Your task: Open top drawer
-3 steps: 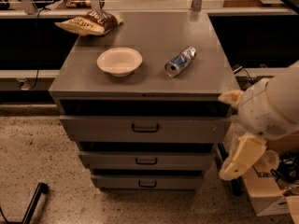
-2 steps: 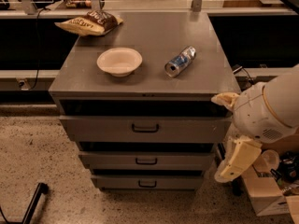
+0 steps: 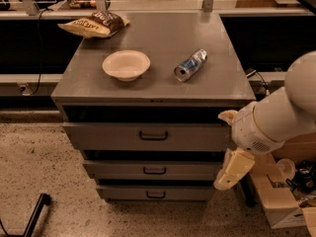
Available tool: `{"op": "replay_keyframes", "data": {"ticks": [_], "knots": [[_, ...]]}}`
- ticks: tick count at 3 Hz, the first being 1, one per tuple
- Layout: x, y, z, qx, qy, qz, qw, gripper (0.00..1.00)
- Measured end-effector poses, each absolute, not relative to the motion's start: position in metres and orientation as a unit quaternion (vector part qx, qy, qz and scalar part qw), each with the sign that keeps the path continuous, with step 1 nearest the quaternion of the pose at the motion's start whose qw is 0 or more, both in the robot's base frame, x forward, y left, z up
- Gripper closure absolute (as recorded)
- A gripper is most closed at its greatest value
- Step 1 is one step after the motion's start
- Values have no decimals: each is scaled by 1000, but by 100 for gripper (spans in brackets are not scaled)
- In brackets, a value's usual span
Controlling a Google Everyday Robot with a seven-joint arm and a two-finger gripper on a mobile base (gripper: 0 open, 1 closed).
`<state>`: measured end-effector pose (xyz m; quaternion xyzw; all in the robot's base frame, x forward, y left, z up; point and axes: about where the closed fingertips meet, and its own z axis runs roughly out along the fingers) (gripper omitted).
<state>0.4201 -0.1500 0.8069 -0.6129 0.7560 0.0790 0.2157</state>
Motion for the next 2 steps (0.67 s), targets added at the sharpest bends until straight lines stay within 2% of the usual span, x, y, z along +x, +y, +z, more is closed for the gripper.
{"op": "replay_keyframes", "data": {"ticks": [2], "knots": [[478, -155, 744, -594, 761, 40, 260, 0]]}}
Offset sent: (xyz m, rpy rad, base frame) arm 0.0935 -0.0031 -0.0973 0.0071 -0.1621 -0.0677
